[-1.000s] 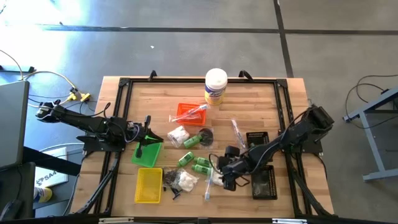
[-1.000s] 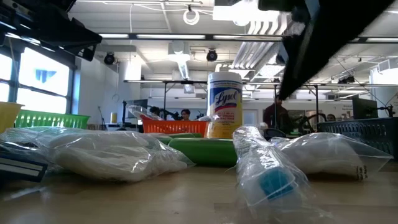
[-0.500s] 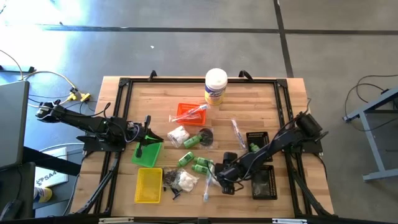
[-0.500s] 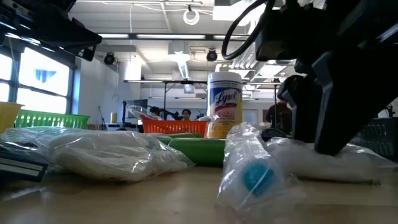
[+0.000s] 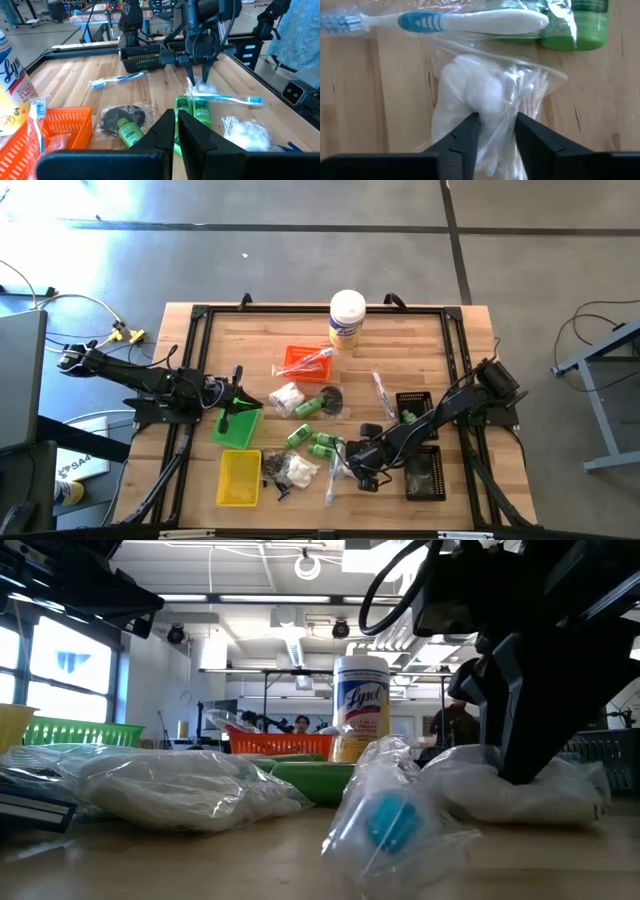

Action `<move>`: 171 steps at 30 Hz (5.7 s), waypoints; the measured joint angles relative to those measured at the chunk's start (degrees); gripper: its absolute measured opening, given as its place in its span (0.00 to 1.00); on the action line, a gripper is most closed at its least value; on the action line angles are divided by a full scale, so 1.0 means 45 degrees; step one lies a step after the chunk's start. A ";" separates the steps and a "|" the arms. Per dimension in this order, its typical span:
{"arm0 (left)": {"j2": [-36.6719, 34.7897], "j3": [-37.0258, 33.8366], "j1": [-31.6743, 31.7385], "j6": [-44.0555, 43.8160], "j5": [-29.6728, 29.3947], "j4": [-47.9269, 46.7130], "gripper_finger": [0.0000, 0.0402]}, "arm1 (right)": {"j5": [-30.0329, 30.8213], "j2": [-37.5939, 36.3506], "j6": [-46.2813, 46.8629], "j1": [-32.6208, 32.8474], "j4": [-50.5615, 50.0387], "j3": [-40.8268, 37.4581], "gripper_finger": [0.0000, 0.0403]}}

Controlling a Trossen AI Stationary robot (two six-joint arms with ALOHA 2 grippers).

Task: Pick & Place Travel size toiletries
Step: Put the white cotton pack into the bottom black bin

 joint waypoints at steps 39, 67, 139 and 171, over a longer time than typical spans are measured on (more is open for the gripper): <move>-0.0003 0.0000 0.0000 0.0003 -0.0002 0.0007 0.05 | 0.1135 -0.6756 0.1275 -0.0209 -0.4343 -0.0010 0.01; -0.0003 0.0000 0.0000 0.0049 0.0000 0.0010 0.05 | 0.0235 -0.5091 1.1748 0.3980 -0.8832 -0.0005 0.01; -0.0001 0.0000 0.0000 0.0049 0.0000 0.0010 0.05 | 0.2240 -0.5746 0.9280 0.2865 -0.7963 -0.0010 0.37; -0.0003 0.0000 0.0000 0.0049 0.0003 0.0005 0.05 | -0.3067 -0.4422 1.5484 0.4525 -0.9040 -0.0010 0.00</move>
